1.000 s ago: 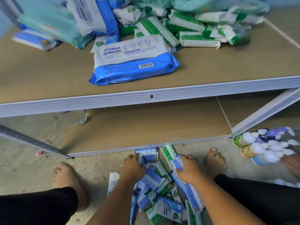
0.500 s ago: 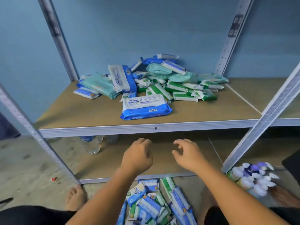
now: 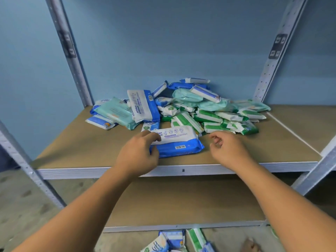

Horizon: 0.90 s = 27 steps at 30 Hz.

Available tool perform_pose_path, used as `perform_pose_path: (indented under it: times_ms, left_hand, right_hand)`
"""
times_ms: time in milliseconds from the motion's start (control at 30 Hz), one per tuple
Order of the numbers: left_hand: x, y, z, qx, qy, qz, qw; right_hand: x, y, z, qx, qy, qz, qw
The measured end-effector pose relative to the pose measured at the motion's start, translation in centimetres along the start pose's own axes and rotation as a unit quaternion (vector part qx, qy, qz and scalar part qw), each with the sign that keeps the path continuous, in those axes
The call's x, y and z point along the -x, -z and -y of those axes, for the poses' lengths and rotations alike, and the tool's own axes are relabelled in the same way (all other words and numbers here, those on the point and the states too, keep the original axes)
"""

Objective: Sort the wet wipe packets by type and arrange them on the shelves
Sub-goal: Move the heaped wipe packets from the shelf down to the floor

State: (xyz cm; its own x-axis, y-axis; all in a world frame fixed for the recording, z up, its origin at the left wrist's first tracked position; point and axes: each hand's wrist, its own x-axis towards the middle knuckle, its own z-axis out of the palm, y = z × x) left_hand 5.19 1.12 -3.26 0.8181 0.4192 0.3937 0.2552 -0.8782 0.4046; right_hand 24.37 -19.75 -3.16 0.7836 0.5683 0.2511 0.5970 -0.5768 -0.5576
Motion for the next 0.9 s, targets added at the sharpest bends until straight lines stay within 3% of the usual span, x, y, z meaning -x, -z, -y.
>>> perform_pose_path:
  times_ms: [167, 267, 367, 467, 567, 700, 900]
  left_hand:
    - [-4.4, -1.7, 2.5, -0.011, 0.072, -0.018, 0.997]
    - [-6.7, -2.7, 3.6, -0.047, 0.174, 0.002, 0.984]
    - [-8.5, -3.1, 4.0, -0.054, 0.285, 0.003, 0.957]
    - [-10.0, -3.5, 4.3, -0.037, 0.335, -0.001, 0.942]
    - [-10.7, -3.9, 4.4, -0.047, 0.357, 0.008, 0.933]
    - [-10.9, -3.8, 4.3, -0.065, 0.361, 0.019, 0.93]
    - [-9.6, -1.4, 5.8, 0.0, 0.343, 0.0, 0.939]
  right_hand:
    - [-4.9, -2.7, 1.3, 0.006, 0.014, -0.052, 0.999]
    - [-7.9, -4.1, 2.4, -0.023, -0.028, -0.083, 0.996]
    - [-10.1, -5.0, 2.8, -0.006, -0.095, -0.034, 0.995]
    - [-11.5, -5.6, 3.2, 0.023, -0.152, 0.012, 0.988]
    - [-12.3, -5.8, 4.0, 0.036, -0.203, 0.033, 0.978]
    - [-12.3, -6.1, 4.4, 0.019, -0.209, 0.03, 0.977]
    - [-11.0, -6.3, 4.4, -0.03, -0.168, -0.048, 0.984]
